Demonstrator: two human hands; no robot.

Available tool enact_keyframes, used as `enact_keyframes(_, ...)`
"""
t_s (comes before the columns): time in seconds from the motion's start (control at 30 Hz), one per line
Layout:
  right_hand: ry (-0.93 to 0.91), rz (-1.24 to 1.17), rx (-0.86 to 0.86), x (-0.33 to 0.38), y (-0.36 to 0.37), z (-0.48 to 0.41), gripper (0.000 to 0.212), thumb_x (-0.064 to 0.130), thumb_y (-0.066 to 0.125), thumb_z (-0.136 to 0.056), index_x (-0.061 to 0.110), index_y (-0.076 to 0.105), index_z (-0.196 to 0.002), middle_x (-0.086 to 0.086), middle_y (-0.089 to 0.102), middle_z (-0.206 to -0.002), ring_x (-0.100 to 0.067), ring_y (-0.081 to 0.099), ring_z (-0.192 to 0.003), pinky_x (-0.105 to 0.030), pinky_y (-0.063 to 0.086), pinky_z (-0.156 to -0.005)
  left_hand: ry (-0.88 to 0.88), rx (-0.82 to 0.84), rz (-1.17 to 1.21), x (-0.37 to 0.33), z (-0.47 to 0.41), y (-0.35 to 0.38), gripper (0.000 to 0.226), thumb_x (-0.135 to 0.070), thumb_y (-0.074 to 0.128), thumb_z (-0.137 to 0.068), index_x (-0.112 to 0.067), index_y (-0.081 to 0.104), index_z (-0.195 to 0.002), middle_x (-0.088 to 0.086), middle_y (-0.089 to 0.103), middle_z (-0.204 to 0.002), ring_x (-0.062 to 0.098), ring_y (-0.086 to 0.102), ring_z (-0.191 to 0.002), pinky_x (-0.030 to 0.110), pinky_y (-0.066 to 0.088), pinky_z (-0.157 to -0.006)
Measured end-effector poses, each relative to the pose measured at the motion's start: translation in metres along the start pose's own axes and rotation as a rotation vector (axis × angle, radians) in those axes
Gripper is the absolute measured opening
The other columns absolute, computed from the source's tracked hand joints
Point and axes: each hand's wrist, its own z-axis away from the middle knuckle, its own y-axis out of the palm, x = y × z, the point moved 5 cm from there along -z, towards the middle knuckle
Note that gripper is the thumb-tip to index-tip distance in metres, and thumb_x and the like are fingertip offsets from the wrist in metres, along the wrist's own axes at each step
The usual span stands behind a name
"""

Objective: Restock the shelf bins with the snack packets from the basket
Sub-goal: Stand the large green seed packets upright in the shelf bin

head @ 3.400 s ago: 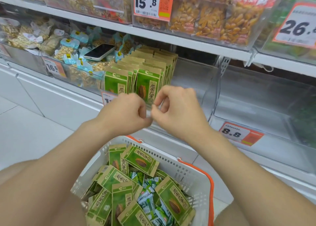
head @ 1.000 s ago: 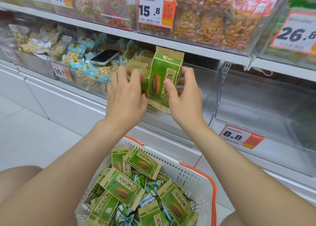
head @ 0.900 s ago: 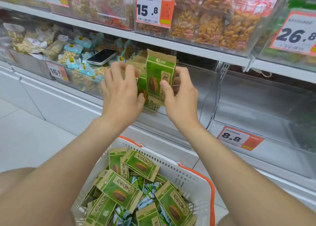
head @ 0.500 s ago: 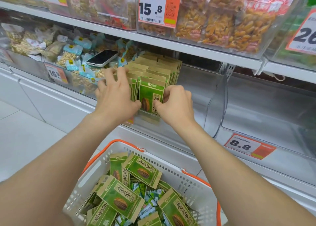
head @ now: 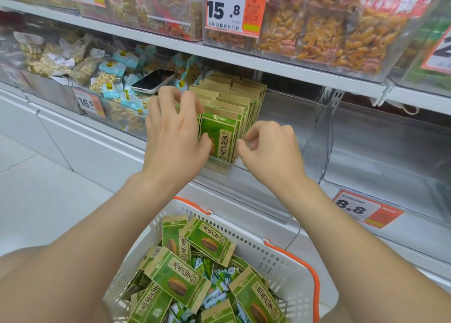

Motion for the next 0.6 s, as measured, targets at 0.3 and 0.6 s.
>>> enact_keyframes(0.3, -0.328, 0.163, 0.597, 0.025, 0.011, 0.085, 0.01, 0.035, 0.063, -0.087, 0.026, 0.068, -0.086, 0.004, 0.065, -0.082, -0.025, 0.065, -0.087, -0.04, 0.059, -0.071, 0.039, 1.046, -0.284, -0.006, 0.074, 0.058, 0.022, -0.046, 0.067, -0.085, -0.025, 0.06, -0.09, -0.002, 0.064, -0.097, 0.027, 0.066, -0.096, 0.037, 0.055, -0.076)
enact_keyframes(0.6, -0.285, 0.49, 1.107, -0.014, 0.059, 0.127, 0.023, 0.022, 0.055, -0.097, 0.011, 0.054, -0.077, -0.008, 0.053, -0.081, -0.025, 0.052, -0.061, -0.026, 0.039, -0.051, -0.014, 1.473, -0.426, 0.024, 0.164, 0.134, 0.011, -0.012, 0.051, -0.102, -0.005, 0.058, -0.106, 0.012, 0.063, -0.107, 0.023, 0.06, -0.083, 0.036, 0.053, -0.077)
